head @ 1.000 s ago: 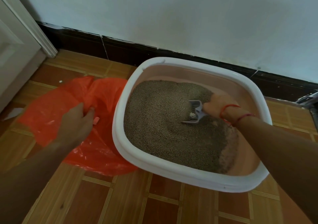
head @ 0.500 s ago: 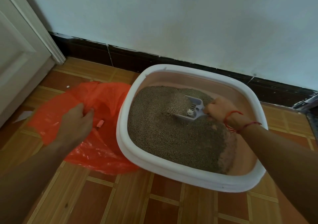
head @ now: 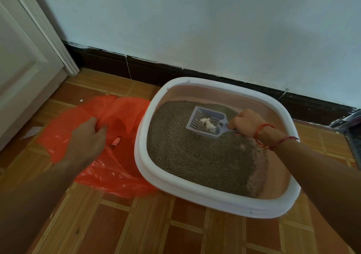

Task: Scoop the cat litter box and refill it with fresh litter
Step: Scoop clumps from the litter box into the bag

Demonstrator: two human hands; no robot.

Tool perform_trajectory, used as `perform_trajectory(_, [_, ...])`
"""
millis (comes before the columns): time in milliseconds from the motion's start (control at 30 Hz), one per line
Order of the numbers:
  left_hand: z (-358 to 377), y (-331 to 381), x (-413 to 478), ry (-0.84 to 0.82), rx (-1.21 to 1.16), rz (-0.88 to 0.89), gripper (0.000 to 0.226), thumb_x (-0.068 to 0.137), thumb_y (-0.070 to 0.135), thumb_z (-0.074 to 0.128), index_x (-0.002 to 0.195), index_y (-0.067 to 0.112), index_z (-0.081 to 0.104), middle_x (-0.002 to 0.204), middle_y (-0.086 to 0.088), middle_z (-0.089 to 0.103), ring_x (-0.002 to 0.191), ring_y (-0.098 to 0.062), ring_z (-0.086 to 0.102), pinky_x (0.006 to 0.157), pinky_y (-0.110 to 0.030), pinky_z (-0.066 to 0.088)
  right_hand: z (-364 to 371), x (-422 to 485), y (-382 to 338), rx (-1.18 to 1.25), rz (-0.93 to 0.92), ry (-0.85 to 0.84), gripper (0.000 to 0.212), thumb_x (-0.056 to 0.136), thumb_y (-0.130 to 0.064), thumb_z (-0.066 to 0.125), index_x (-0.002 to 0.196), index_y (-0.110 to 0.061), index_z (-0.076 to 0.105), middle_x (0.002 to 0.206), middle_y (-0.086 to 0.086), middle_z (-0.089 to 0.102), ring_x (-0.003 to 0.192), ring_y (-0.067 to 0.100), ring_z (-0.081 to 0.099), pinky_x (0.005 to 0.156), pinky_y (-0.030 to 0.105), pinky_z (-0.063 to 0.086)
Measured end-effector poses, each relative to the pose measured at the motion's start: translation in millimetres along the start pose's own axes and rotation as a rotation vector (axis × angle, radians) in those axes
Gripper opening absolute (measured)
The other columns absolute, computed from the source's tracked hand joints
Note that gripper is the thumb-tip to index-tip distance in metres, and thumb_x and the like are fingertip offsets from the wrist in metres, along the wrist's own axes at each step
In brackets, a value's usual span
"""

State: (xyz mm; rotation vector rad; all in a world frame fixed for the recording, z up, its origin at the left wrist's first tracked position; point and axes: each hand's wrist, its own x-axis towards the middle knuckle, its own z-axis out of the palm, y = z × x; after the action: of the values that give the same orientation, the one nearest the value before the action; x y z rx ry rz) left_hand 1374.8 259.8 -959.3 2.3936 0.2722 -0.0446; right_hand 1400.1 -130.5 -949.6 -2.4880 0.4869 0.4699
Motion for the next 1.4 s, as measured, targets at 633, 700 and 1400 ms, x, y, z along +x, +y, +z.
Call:
perform_trajectory(633, [-0.6, -8.5, 4.9, -0.003, -0.03, 0.013, 0.027, 0.102, 0.022, 0.044, 0.086, 0.004, 0.055, 0.073, -0.015, 0.058, 0.056, -0.025, 0.05, 0.05, -0.031, 0.04, 0.9, -8.1, -8.6, -0.047, -0.019, 0.006, 0.03, 0.081, -0.021, 0.059, 0.052, -0.015, 0.062, 0.048, -0.001, 0.057, 0.051, 0.018, 0.048, 0.06, 0.028, 0.044])
perform_trajectory(700, [-0.4, -9.2, 5.0, -0.008, -0.034, 0.008, 0.027, 0.102, 0.023, 0.044, 0.087, 0.005, 0.056, 0.073, -0.014, 0.057, 0.056, -0.024, 0.049, 0.05, -0.031, 0.04, 1.1, -8.8, -9.8, -0.047, -0.023, 0.004, 0.03, 0.081, -0.02, 0.059, 0.052, -0.015, 0.061, 0.049, 0.0, 0.056, 0.051, 0.017, 0.047, 0.06, 0.026, 0.043])
perform_trajectory(1400, [-9.3, 1.3, 0.9, 0.054, -0.039, 0.003, 0.026, 0.1, 0.016, 0.045, 0.08, 0.001, 0.051, 0.07, -0.009, 0.051, 0.058, -0.021, 0.044, 0.05, -0.03, 0.033, 6.9, -29.7, -80.6, 0.015, -0.26, -0.098, 0.021, 0.087, -0.022, 0.06, 0.086, -0.008, 0.076, 0.054, -0.002, 0.059, 0.049, 0.012, 0.045, 0.053, 0.022, 0.041])
